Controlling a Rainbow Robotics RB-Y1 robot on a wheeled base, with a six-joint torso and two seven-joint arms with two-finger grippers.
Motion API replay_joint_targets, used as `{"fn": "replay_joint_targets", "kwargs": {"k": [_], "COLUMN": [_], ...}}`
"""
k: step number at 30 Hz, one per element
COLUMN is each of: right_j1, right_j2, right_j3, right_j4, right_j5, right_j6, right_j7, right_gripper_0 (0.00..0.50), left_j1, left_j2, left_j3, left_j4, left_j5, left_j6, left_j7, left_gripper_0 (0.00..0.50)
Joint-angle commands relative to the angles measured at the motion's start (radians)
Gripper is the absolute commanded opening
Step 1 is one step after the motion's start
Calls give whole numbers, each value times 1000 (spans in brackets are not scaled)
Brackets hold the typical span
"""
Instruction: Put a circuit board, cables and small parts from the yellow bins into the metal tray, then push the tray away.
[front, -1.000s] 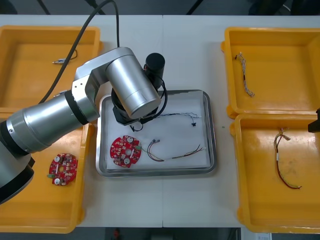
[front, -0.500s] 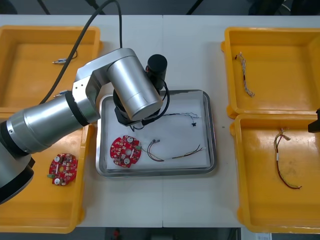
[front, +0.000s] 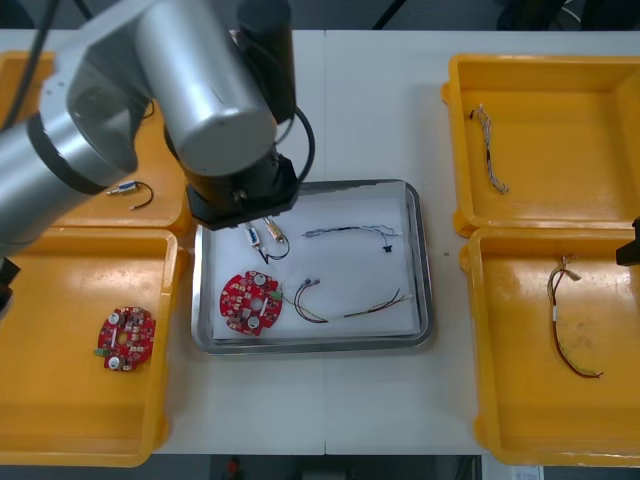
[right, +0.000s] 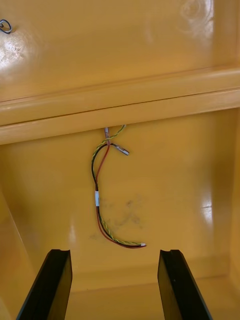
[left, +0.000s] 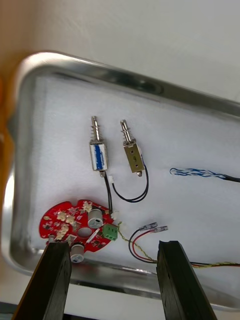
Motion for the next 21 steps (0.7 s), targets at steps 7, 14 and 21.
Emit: {"fn": "replay_joint_targets", "kwargs": {"k": [7, 14, 21], "right_j1": [10, -54, -140], "right_j2": [-41, -74, -73], "right_j3": [-28, 31, 112], "right_j4": [-19, -56, -64], "right_j5": [1, -16, -103], "right_j6": [3, 3, 3], "right_j7": [-14, -5, 0], "right_gripper_0": [500, 500, 500], "left_j1": [-67, 53, 232], "left_j2": [341, 500, 609], "left_j3": [177, 242, 340], "left_j4": [-97, -134, -179], "left_j5": [263, 311, 308], "left_j6": [-2, -39, -157], "left_j7": [-204, -405, -547], "left_gripper_0": [500, 500, 500]}}
